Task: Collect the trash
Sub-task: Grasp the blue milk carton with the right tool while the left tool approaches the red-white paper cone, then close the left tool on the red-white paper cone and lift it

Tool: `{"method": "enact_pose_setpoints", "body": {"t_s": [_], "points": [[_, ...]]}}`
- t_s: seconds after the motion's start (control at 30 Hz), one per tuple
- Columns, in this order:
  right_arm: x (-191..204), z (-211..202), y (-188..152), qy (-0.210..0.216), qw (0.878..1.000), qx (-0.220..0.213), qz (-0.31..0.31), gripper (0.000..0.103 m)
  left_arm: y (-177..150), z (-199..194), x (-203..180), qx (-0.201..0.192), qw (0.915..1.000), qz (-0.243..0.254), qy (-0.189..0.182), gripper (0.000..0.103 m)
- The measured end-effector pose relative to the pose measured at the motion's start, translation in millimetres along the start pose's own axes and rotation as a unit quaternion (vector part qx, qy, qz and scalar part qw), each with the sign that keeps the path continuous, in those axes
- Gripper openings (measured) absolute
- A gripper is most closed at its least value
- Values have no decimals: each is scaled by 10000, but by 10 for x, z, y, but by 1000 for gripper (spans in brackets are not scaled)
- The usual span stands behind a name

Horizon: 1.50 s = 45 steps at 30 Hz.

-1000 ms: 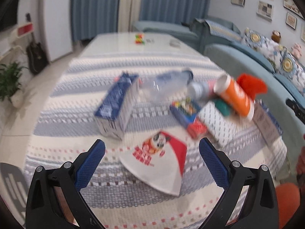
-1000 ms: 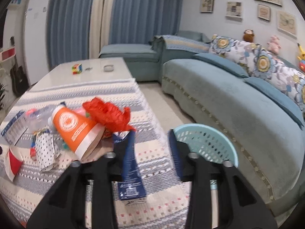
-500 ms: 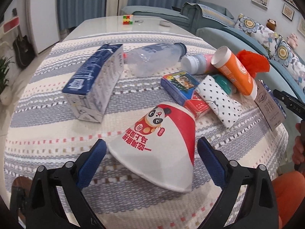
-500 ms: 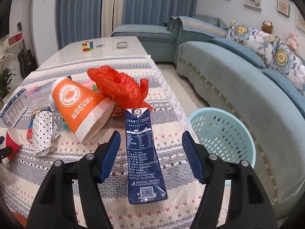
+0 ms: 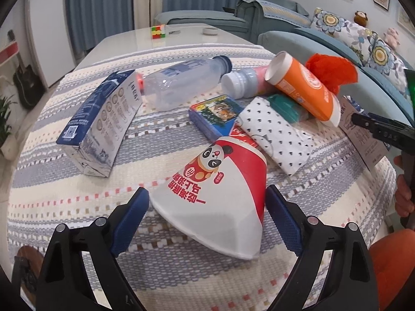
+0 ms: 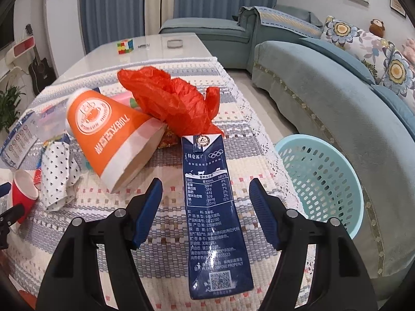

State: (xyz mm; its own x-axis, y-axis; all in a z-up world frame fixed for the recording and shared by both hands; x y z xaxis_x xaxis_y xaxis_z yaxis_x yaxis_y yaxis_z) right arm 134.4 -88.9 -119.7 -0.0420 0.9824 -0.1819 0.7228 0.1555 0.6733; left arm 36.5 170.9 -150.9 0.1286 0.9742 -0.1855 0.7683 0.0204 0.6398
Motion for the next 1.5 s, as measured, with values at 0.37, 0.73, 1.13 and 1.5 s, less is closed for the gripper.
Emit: {"method": "enact_pose_setpoints", "body": {"t_s": [0.37,0.73,1.13,1.5], "points": [[-30,44,-55,145,9998,91,36,30,98,-86,-95,-128,9997,64,-173,58],[-154,89,-107,253,9988,214,361,30,47,-85,-188,189,9984,504,-148,67],[-186,101,-102,138,9989,201,394,30,-45,168,-202,317,9930,1016,509,76],[-233,-105,-48,213,9988,-102,438,30,265,-197,-20,-284,9976,551,321,16]]}}
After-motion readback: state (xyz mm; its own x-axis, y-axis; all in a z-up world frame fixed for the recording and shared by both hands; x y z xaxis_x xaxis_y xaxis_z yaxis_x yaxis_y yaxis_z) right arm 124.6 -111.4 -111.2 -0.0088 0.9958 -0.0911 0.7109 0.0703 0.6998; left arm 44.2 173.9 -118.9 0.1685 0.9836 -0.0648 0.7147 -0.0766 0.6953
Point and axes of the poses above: each gripper's, at about its wrist camera, not at the fingertips, and z roughly the way its jaws point, x to its left, y to its top, the point moved 7 cm from there along z, roughly the way its jaws point, and after that the axes turned 9 degrees about -y, right-handed, at the moved point
